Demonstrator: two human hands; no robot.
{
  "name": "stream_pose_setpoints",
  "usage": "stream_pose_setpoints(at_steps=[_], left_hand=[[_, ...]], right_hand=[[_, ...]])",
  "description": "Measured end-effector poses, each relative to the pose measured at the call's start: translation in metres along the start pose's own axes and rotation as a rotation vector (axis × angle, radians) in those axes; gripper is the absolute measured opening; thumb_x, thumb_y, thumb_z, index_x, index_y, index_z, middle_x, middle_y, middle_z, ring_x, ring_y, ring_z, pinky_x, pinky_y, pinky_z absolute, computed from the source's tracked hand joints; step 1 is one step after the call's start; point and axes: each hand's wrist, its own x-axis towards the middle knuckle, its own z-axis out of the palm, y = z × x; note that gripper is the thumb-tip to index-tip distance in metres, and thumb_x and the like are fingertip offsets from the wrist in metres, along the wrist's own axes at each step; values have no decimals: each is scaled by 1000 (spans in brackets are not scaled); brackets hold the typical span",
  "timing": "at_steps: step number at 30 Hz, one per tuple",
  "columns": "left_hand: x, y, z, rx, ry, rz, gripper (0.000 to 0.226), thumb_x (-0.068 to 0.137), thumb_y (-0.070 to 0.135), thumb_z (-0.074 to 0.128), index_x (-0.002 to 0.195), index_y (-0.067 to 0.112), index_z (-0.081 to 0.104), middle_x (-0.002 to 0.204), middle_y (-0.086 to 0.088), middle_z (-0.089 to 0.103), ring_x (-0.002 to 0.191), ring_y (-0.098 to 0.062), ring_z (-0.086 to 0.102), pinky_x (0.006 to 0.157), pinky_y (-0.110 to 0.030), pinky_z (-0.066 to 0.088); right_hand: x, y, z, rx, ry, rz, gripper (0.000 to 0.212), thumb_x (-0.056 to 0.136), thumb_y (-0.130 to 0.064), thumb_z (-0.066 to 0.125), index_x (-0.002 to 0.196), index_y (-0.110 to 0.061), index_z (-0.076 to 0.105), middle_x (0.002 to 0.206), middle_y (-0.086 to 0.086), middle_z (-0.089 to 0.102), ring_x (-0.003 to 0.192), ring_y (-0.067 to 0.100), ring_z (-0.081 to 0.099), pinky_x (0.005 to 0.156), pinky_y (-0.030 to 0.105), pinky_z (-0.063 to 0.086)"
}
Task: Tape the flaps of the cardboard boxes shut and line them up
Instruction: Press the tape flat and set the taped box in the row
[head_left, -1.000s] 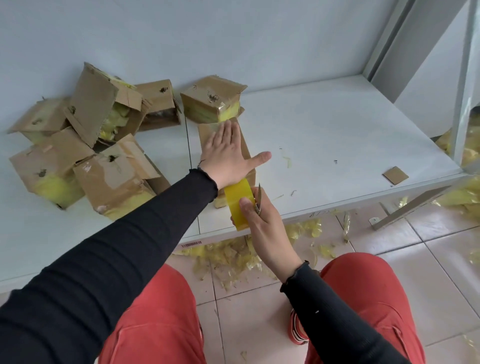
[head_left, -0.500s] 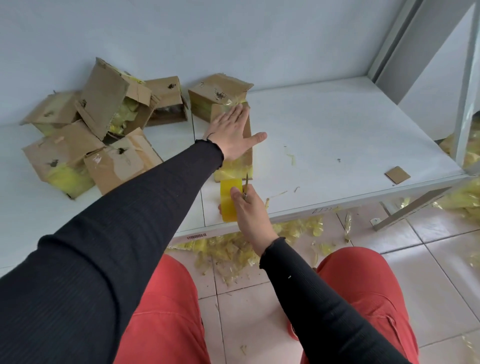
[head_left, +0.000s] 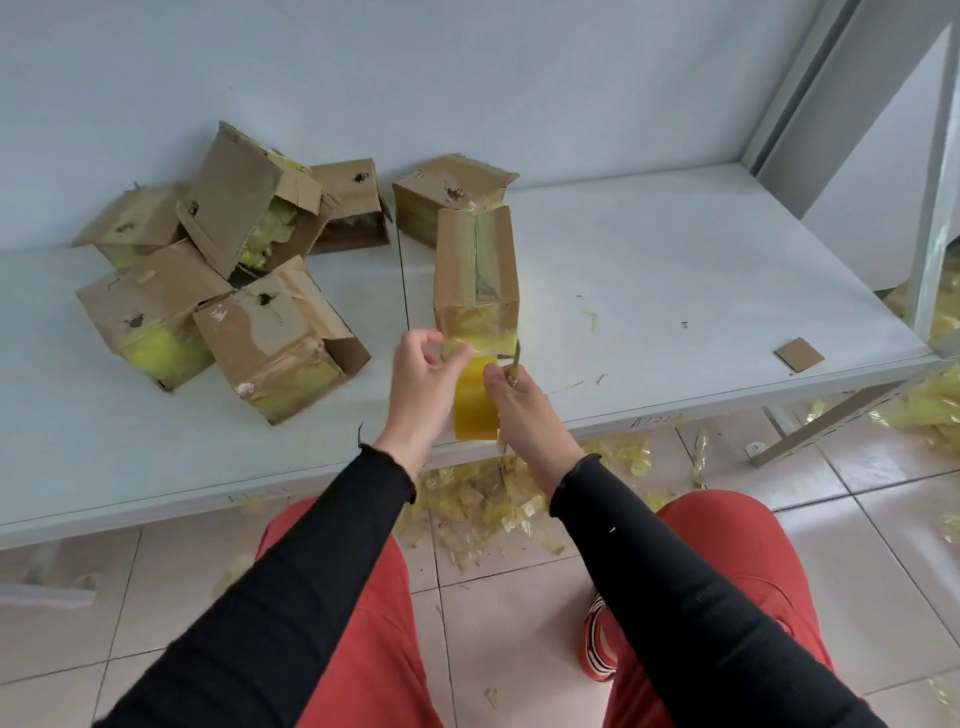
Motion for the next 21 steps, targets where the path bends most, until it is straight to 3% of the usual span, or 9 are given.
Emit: stream_pose_setpoints(at_steps=[2,5,8,11,17,21], left_hand=[[-8,-9,0,-81,-131,-103,34,99,47,65,125,26,61,114,2,62,110,-14,61,83,-27,47],[-5,-5,0,-201,-156,-156,20,99,39,68,115,28,71,122,-2,69,117,-23,64,100,-44,53],[-3,-4,-2,-236,-155,-185,7,96,34,72,101,31,75,115,-8,74,102,-23,72,86,-40,57],[-3,-7,-4,-291,-157,-162,4,94,29,76,97,28,77,99,-3,77,81,-16,74,73,-36,56],[-1,-9,-2,-310,-123,-147,7,93,24,76,99,20,75,94,-5,76,83,-21,72,75,-39,56],[3,-9,1,-314,-124,-140,9,95,23,75,95,15,71,88,-3,73,79,-19,71,70,-34,55]], right_hand=[[5,-2,-15,-249,116,-151,34,109,-44,37,110,-13,51,93,-1,64,82,21,60,72,38,48],[18,-12,-45,-545,161,-338,31,104,-48,49,106,-17,47,78,-5,58,71,22,56,61,37,42],[28,-25,-64,-862,43,-425,40,101,-60,46,103,-20,45,74,-11,52,66,14,52,57,33,36],[35,-30,-70,-1030,3,-552,35,109,-46,30,95,-18,46,76,-4,55,70,29,54,59,37,32],[49,-30,-62,-1297,71,-671,35,111,-41,25,93,-17,45,74,-1,55,65,31,50,59,35,34],[56,-27,-56,-1374,119,-695,35,111,-39,26,95,-19,49,73,-2,58,64,30,57,56,32,33]])
